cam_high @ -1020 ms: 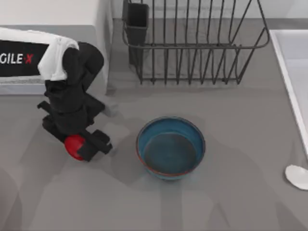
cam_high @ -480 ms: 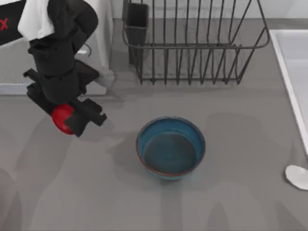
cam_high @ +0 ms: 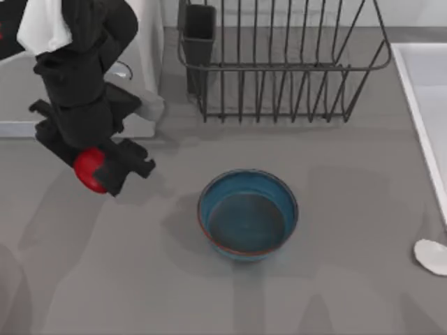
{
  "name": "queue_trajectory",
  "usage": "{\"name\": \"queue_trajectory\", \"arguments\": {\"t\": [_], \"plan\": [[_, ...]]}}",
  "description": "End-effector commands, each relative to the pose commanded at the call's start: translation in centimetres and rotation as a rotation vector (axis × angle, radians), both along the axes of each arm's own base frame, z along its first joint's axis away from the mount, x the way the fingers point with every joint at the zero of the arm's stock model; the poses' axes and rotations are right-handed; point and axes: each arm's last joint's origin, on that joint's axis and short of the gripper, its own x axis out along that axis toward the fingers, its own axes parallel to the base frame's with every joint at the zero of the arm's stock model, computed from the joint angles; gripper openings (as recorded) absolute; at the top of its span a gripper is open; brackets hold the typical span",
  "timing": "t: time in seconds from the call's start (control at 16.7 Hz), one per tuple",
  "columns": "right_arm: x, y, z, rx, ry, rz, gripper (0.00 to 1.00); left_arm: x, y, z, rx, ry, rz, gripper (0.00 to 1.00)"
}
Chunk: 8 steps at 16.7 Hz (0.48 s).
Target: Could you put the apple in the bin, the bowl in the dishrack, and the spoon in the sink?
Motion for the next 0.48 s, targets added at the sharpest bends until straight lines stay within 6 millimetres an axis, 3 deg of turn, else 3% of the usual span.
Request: {"name": "queue_trajectory", "arguments": {"t": [0.24,0.48], "plan": [[0.0,0.0,0.0,0.000,0.000,0.000,1.00,-1.5,2.4,0.4,-0.076,0.064,0.260,0.00],[0.0,0.0,0.0,0.000,0.000,0.000,1.00,-3.7,7.5,0.4,-0.085,0.174,0.776,0.00]]}}
